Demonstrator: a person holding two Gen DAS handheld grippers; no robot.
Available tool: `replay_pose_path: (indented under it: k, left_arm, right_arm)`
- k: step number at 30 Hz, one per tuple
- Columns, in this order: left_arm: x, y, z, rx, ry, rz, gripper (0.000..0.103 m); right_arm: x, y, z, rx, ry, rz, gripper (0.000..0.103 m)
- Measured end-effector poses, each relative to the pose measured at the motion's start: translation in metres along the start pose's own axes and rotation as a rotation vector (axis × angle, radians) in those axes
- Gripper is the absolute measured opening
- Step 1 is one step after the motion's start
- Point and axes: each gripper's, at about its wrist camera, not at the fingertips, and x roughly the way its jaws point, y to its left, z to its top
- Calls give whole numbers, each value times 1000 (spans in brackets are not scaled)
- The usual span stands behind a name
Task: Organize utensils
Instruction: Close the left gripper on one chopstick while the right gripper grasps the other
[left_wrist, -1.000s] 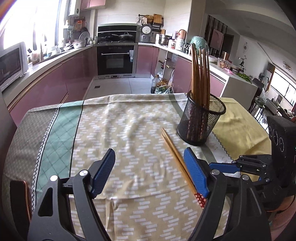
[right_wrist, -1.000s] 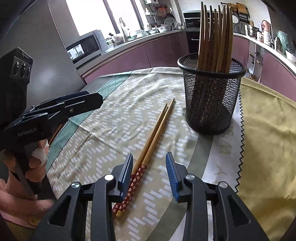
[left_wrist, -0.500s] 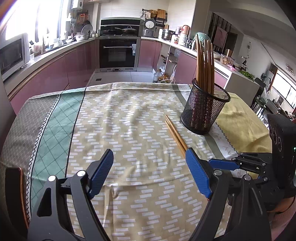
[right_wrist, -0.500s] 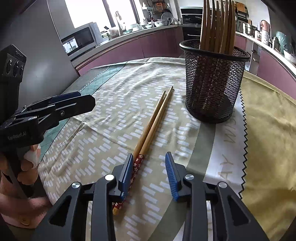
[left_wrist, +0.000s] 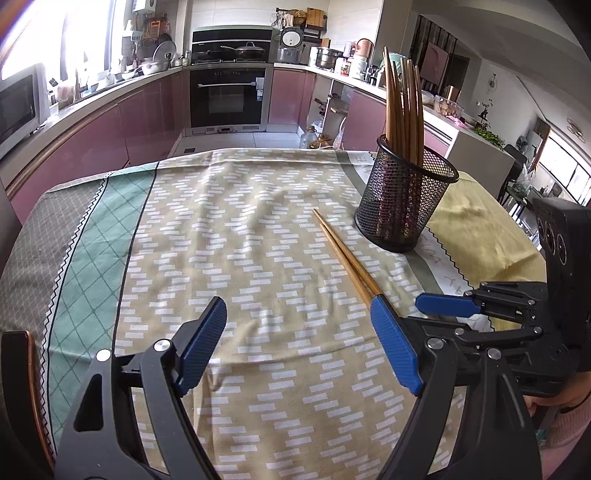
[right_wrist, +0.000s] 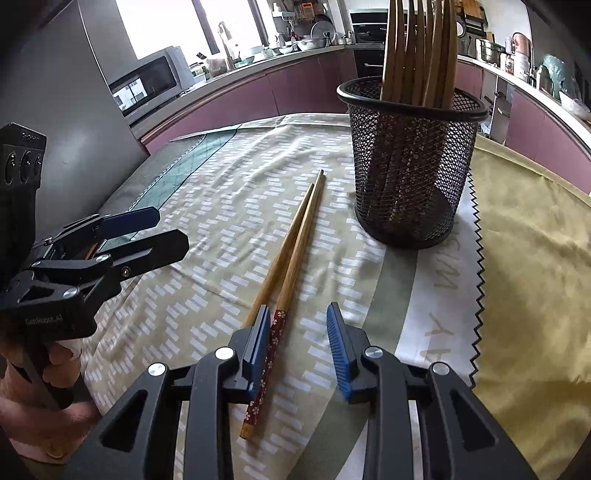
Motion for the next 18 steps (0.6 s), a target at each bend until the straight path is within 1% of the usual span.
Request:
replay_pose_path:
  k: [4,6,10,13,15,18]
  left_arm:
    - [3,0,-1,3,8,4,79]
    - [5,0,-2,5,14,6,79]
    - [9,-4,-3,23,27,6,79]
    - [13,-7,-3,36,36,3,78]
    - [17,-10,-3,49,45,-2,77]
    - [22,-15,-4,64,61,-24,75]
  right_arm:
    - [9,2,10,-16,2,-14,28]
    - [14,2,16,-21,-2,-23,25]
    - [22,3,28,-27,-2,-36,21]
    - [28,2,34,-25,-3,-41,17]
    - [29,0,36,-16,-3,-40,12]
    - [28,-5,36,13,-5,-22,7]
